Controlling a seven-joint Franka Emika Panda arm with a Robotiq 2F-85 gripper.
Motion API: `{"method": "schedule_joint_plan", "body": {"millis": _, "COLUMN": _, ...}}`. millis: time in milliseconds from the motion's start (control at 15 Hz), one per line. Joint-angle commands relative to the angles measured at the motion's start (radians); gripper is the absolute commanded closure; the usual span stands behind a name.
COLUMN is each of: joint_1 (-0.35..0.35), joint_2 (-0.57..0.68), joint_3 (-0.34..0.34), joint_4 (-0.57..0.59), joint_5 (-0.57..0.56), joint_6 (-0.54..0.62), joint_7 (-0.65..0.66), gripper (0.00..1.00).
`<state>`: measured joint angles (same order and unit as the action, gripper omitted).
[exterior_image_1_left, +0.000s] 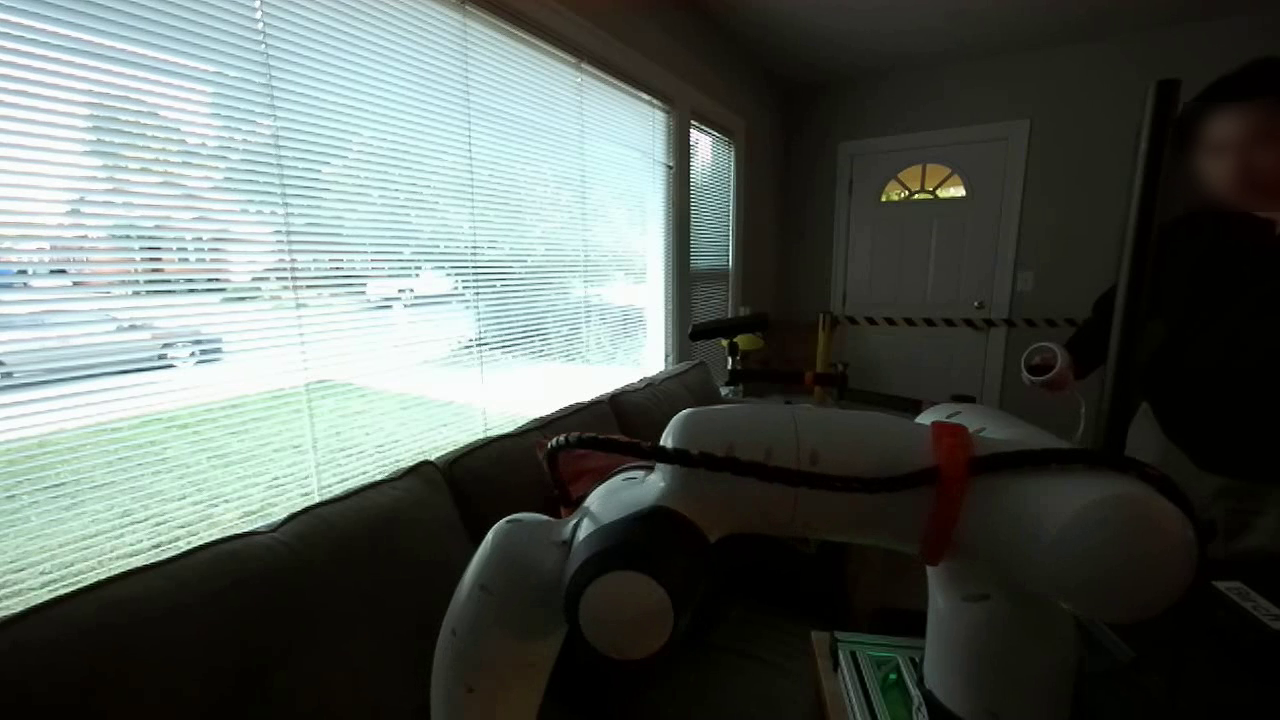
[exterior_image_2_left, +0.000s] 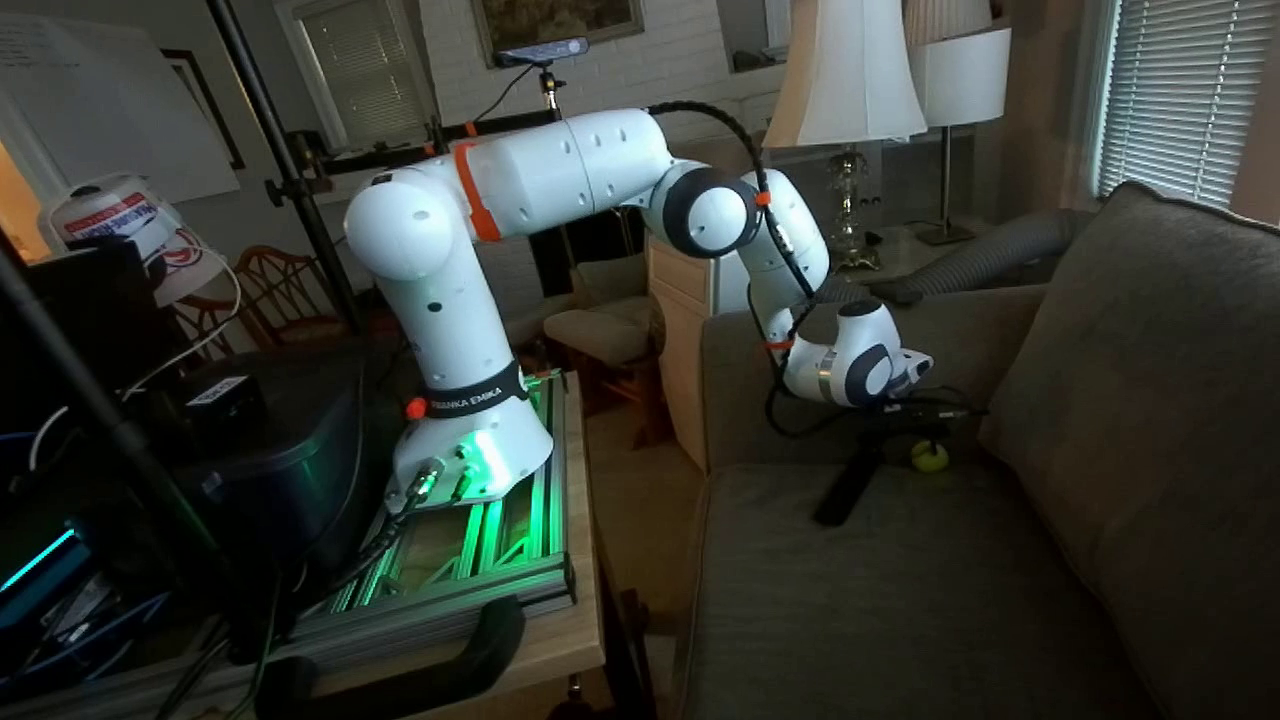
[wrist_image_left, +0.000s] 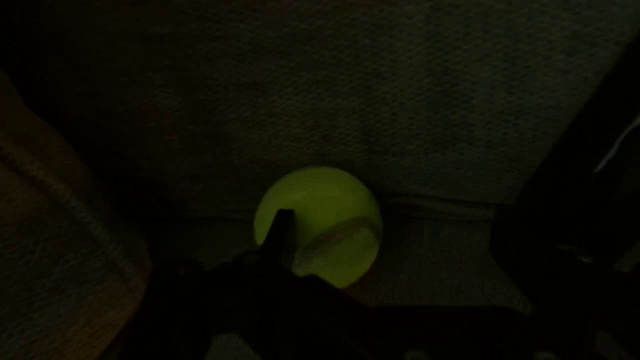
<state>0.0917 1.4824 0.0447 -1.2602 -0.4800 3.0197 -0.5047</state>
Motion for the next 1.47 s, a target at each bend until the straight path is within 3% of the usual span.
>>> {"method": "schedule_joint_plan", "body": {"millis": 0, "joint_1": -0.123, "joint_2": 0.019, "joint_3": 0.161, "joint_4": 0.009, "joint_5": 0.036, "joint_6": -0.082, "joint_7": -0.102, "gripper": 0.0}}
{"method": "schedule_joint_plan", "body": {"millis": 333, "joint_1": -0.279, "joint_2": 0.006, "joint_3": 0.366, "joint_4": -0.046, "joint_5": 0.146, "joint_6": -0.236, "joint_7": -0.28, "gripper": 0.0}}
{"method": "schedule_joint_plan", "body": {"millis": 600, "joint_1": -0.424, "joint_2": -0.128, "joint_3": 0.52, "joint_4": -0.296, "joint_5": 0.134, "joint_6": -0.31, "joint_7": -0.325, "gripper": 0.0}}
{"method": "schedule_joint_plan", "body": {"millis": 667, "joint_1": -0.429, "joint_2": -0.174, "joint_3": 0.525, "joint_4": -0.338, "joint_5": 0.221, "joint_6": -0.339, "joint_7": -0.378, "gripper": 0.0}}
{"method": "schedule_joint_plan", "body": {"millis": 800, "joint_1": -0.485, "joint_2": -0.242, "joint_3": 0.557, "joint_4": -0.423, "joint_5": 0.29, "joint_6": -0.41, "joint_7": -0.413, "gripper": 0.0}}
{"method": "schedule_joint_plan", "body": {"millis": 1133, "joint_1": -0.363, "joint_2": -0.459, "joint_3": 0.371, "joint_4": -0.537, "joint_5": 0.252, "joint_6": -0.388, "joint_7": -0.411, "gripper": 0.0}}
{"method": "schedule_joint_plan", "body": {"millis": 1400, "joint_1": -0.235, "joint_2": -0.489, "joint_3": 0.217, "joint_4": -0.535, "joint_5": 0.191, "joint_6": -0.34, "joint_7": -0.446, "gripper": 0.0}}
